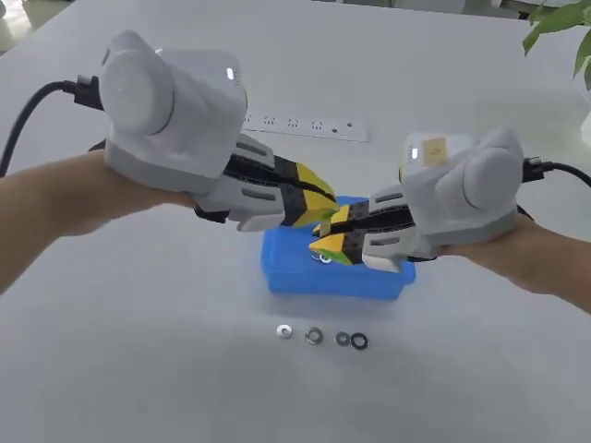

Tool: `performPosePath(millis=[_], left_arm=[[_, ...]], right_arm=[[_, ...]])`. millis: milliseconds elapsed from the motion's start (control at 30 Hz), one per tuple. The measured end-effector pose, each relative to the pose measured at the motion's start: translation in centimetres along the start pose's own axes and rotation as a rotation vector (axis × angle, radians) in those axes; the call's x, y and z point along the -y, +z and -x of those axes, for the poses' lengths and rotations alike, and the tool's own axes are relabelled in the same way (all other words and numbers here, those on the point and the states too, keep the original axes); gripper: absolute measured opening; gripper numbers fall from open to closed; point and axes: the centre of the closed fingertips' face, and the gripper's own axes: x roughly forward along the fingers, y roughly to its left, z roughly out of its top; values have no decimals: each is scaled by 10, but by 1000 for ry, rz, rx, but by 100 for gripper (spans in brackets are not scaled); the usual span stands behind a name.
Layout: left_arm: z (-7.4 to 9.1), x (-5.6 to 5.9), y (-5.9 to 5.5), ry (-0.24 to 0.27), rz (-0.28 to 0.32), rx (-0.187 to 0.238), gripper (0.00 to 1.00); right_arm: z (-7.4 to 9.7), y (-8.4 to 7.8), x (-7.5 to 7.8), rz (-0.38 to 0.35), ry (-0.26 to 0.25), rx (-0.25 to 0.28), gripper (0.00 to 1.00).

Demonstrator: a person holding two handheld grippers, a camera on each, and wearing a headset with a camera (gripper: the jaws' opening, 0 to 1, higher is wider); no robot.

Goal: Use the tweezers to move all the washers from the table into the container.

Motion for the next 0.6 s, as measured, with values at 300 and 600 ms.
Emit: performPosePath(millis=[300, 600], left_arm=[[3, -2, 3, 12, -12, 1, 4], [9, -9, 8, 50, -39, 8, 4]], right_arm=[[1, 4, 4, 13, -23, 5, 11], [6, 9, 7, 12, -56, 9, 17]])
